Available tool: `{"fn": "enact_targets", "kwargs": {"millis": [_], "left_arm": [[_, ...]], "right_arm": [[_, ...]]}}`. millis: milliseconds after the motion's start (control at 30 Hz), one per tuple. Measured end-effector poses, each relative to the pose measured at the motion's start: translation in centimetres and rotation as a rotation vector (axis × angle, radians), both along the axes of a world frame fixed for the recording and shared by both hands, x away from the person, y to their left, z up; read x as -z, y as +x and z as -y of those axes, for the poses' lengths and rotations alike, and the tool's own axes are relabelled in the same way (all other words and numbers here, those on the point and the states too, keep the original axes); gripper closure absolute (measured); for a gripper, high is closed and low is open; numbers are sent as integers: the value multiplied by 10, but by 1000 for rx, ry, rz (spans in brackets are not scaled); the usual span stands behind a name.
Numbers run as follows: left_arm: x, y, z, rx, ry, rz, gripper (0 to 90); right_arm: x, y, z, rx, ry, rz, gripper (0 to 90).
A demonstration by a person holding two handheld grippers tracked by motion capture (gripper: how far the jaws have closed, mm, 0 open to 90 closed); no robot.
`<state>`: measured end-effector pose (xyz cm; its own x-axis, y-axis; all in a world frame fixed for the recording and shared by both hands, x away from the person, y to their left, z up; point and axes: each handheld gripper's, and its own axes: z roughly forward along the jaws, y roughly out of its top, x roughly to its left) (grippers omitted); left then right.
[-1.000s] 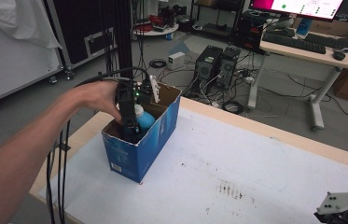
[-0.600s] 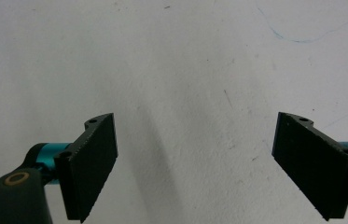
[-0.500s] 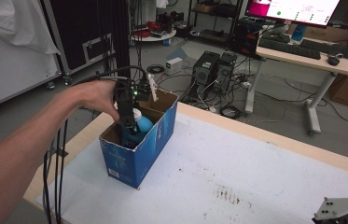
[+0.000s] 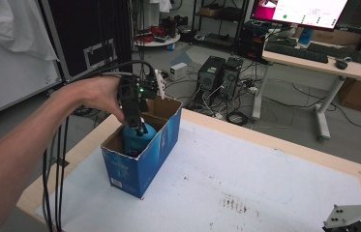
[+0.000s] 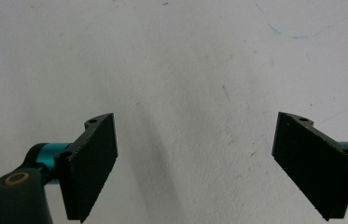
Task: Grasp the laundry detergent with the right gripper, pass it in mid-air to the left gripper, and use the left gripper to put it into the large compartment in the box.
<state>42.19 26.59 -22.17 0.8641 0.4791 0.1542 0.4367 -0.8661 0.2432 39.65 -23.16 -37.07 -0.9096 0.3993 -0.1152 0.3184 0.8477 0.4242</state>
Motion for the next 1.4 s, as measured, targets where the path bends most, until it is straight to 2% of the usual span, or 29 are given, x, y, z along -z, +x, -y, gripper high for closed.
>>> {"fn": "enact_targets", "kwargs": {"millis": [133,300,400,433,500,533,600,667,767,933,1033,1167,1400], "left_arm": [[-14,-2,14,37,-5,18,221],[-27,-1,36,82,-22,17,206],[-32,0,60,137,-38,25,205],[-32,1,69,156,-41,17,205],[-32,2,88,195,-32,15,205],[-32,2,88,195,-32,15,205],[-30,4,115,246,-26,6,205],[-26,6,129,272,-25,3,205],[-18,8,154,305,-13,-4,201],[1,7,184,360,-6,-8,161],[17,6,198,383,9,-35,161],[38,5,209,395,15,-58,150],[72,1,216,392,36,-112,132]], "right_arm": [[-1,-1,0,-2,0,-1,133],[-2,-2,2,3,1,3,133],[-2,-3,2,4,3,3,133],[-3,-3,2,4,3,4,133],[-3,-4,2,5,-1,3,133],[-3,-4,2,5,-1,3,133],[-4,-5,3,4,-1,3,133],[-4,-6,4,7,4,7,133],[-5,-7,6,14,2,6,133],[-5,-9,8,21,5,10,133],[-5,-10,9,24,4,9,133],[-4,-10,10,34,-1,9,133],[-2,-14,10,44,-8,4,133]]}}
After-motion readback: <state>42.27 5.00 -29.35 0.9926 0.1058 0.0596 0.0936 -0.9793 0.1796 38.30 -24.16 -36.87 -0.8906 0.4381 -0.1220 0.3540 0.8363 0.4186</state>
